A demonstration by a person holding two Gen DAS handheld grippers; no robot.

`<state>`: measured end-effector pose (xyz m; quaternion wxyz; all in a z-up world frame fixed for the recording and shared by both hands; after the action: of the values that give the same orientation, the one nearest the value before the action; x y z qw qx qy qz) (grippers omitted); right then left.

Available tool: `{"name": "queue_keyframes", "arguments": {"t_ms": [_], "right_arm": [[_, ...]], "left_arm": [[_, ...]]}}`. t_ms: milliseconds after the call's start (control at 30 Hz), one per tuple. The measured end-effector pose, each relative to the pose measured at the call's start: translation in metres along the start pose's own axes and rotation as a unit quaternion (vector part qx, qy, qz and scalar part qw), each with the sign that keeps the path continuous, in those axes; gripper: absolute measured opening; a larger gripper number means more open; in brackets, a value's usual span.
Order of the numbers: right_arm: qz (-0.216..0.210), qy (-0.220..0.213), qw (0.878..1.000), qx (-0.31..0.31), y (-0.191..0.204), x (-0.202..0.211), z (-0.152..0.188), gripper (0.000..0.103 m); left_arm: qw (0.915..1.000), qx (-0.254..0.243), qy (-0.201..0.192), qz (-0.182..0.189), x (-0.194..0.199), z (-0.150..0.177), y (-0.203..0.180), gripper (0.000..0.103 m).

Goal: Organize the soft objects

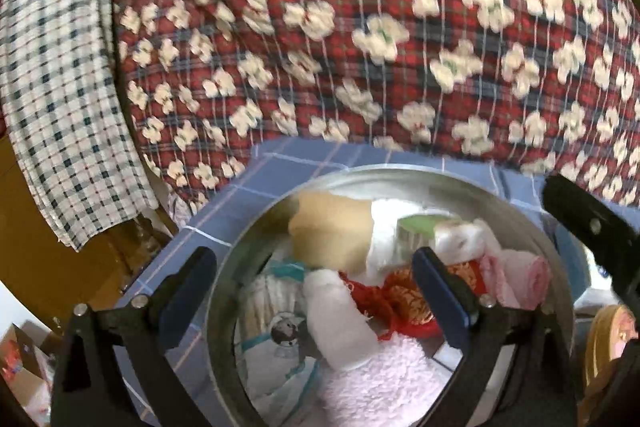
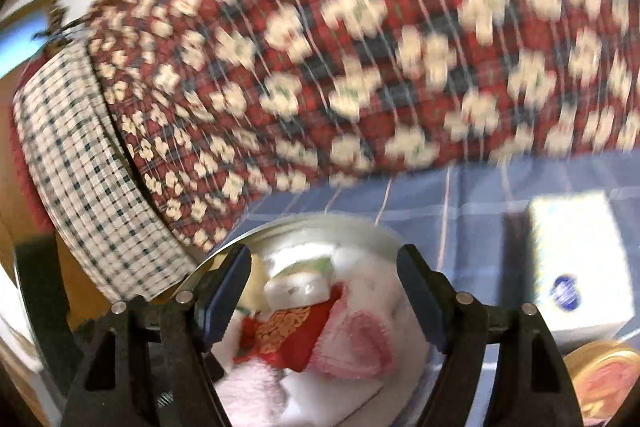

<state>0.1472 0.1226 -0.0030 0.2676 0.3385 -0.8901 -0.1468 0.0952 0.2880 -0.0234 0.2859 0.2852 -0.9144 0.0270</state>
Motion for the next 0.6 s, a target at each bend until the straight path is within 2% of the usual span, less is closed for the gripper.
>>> {"name": "queue_keyframes", "arguments": {"t_ms": [100, 167, 233, 367, 467, 600], "right_arm": [[0.027, -0.064, 0.994, 0.079, 0.012, 0.024, 0.003, 0.079], [0.053, -0.107, 0.985, 0.126, 0.019, 0.039, 0.005, 0.088], [0.075, -0.136, 0.974, 0.166, 0.026, 0.049, 0.010, 0.088], [0.081, -0.155, 0.967, 0.185, 0.028, 0.062, 0.015, 0.088], [0.089, -0.170, 0.961, 0.198, 0.027, 0.071, 0.021, 0.088], [0.086, -0.186, 0.960, 0.189, 0.024, 0.078, 0.026, 0.088]], "left_arm": [[0.9992, 0.023, -0.031, -0.008, 0.009, 0.003, 0.006, 0.102], [0.9979, 0.033, -0.053, -0.018, 0.015, 0.005, 0.009, 0.102], [0.9963, 0.038, -0.073, -0.024, 0.021, 0.008, 0.010, 0.102], [0.9928, 0.050, -0.103, -0.032, 0.033, 0.013, 0.014, 0.102], [0.9922, 0.065, -0.104, -0.023, 0.036, 0.017, 0.017, 0.103], [0.9919, 0.078, -0.098, -0.017, 0.037, 0.025, 0.018, 0.103]]}}
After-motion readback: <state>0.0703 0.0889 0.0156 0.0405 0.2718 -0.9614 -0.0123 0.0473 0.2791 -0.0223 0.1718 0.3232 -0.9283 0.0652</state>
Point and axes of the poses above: each gripper's, at about its wrist camera, not at the fingertips, and x roughly against the way its jaws point, y to its left, z to its underside, the point moved 6 cm from there along -x, roughly the way its jaws point, and after that the axes turned 14 degrees about -z, right-handed, at the moved point
